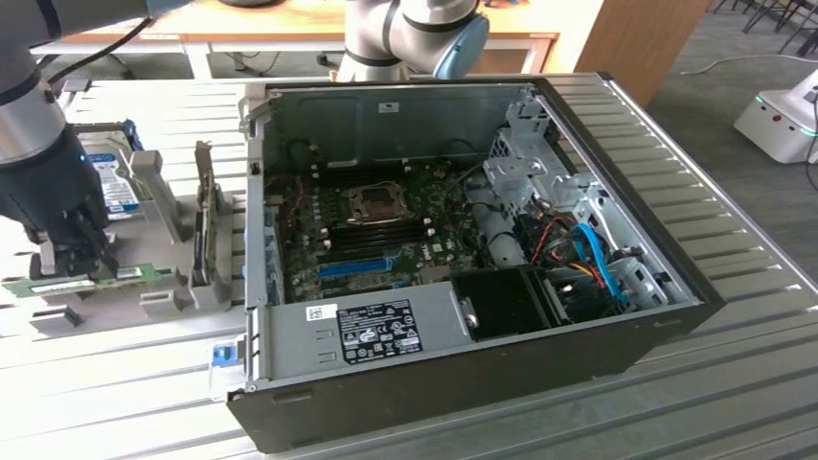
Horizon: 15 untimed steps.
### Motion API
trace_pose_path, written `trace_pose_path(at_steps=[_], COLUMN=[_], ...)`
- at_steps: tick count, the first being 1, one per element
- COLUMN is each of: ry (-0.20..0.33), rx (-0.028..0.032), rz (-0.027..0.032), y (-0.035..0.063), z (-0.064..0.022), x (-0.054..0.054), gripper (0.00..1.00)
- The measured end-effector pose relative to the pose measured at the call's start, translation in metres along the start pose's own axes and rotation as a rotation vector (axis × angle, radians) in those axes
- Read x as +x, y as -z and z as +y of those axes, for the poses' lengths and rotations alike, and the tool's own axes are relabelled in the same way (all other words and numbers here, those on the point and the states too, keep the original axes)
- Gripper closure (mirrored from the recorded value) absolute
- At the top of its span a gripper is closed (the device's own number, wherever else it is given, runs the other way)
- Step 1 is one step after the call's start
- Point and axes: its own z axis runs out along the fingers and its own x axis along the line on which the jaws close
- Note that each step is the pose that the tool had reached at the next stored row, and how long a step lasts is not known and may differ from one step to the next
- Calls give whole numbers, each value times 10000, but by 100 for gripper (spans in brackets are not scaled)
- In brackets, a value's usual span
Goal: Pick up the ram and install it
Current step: 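Pick up the ram and move it above insertion slot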
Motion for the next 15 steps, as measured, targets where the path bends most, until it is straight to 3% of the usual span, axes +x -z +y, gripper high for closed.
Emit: trace_pose_path(at_steps=[15], ry=[-15], rx=[-10], rz=[0], y=[317], z=[-1], x=[-5], gripper=[88])
